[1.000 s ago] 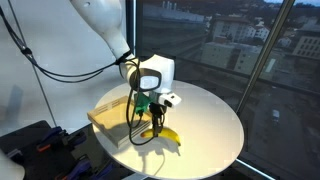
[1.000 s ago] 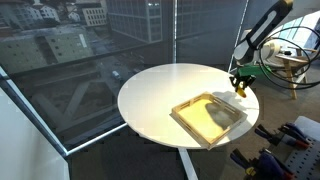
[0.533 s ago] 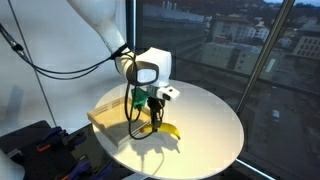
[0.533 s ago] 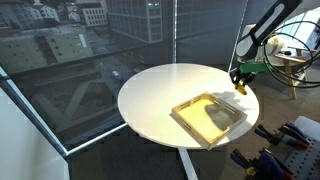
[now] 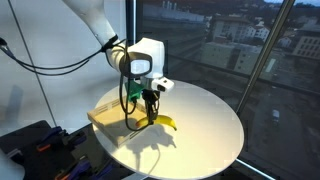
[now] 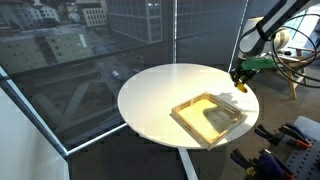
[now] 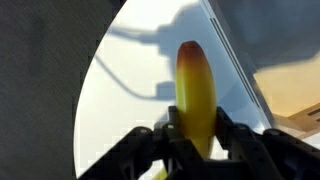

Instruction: Pick up the banana and place it in the wooden tray

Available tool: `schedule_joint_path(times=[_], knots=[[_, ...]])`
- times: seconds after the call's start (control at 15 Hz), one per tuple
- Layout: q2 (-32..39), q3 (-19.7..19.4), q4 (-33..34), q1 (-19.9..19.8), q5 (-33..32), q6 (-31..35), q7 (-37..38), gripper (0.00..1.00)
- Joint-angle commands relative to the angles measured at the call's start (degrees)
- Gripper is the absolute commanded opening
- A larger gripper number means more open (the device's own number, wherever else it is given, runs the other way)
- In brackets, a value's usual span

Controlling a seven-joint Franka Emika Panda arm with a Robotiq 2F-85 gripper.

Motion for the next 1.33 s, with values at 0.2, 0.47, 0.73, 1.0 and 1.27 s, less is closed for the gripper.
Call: schedule_joint_path(times=[0.2, 0.47, 0.73, 1.0, 1.27], knots=[[-4.39, 3.25, -2.77, -0.21, -0.08, -0.47, -3.76, 0.14], [-4.28, 5.07, -2.38, 0.16, 0.22, -0.65, -4.29, 0.14], [-3.64, 6.47, -1.58, 0.67, 0.41, -0.96, -4.16, 0.14], [-3.22, 7.40, -1.06, 1.55, 0.27, -0.85, -3.89, 0.14], [-3.08, 8.13, -0.74, 2.34, -0.03, -0.83, -3.83, 0.14]])
